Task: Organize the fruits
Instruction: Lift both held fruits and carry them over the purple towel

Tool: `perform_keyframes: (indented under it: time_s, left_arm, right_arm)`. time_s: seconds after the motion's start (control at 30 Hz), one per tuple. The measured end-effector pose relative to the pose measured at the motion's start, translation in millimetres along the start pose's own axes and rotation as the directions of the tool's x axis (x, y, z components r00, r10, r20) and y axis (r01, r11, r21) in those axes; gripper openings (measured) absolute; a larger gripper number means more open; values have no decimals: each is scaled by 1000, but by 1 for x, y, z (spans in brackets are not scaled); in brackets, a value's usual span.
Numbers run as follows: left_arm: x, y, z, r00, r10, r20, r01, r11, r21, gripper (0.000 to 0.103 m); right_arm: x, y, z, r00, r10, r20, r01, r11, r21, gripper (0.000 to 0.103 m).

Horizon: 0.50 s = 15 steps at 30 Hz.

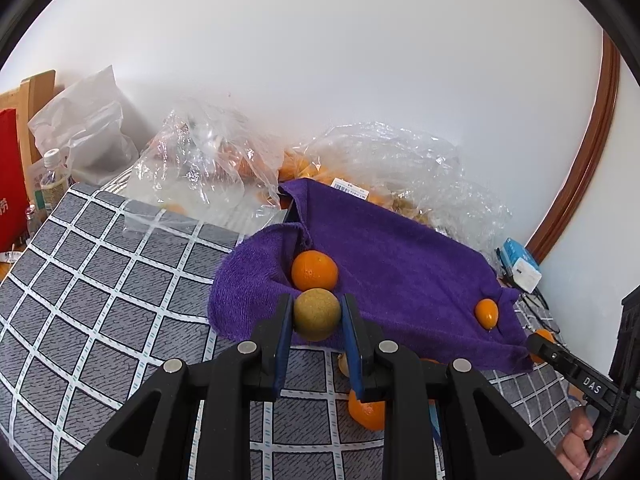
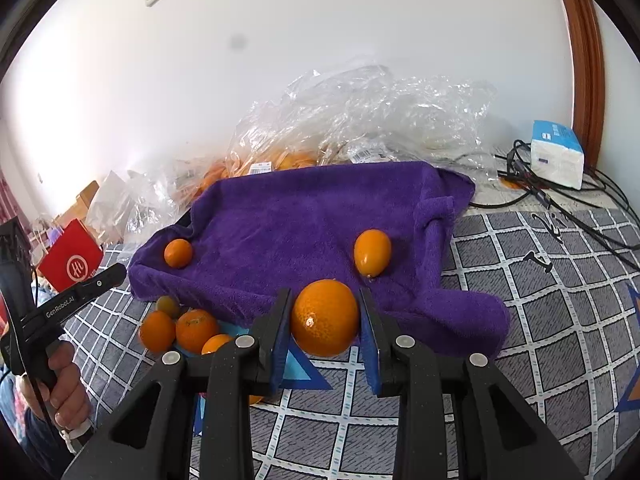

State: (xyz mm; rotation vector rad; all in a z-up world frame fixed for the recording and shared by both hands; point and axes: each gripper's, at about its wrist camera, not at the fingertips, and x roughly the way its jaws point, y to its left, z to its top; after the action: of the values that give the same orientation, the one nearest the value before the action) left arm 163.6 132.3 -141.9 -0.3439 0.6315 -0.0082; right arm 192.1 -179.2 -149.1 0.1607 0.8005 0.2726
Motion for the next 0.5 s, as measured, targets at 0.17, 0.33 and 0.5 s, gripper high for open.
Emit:
perform_keyframes:
  time_s: [0.17,0.33,0.5]
  left_arm:
    - [-1,4,2,1000,0,4,0,1000,-23,23]
    - [-2,7,4,1000,-16,4,16,999,-41,23]
    - [-2,7,5,1000,-15,6,16,999,-44,23]
  right_arm:
    - [2,-9,8,999,-35,-10,35,999,36,31]
    - [7,-5,25,998,-56,-12,56,998,8,31]
    - [24,3,36,997,-68,-31,67,997,-32,31]
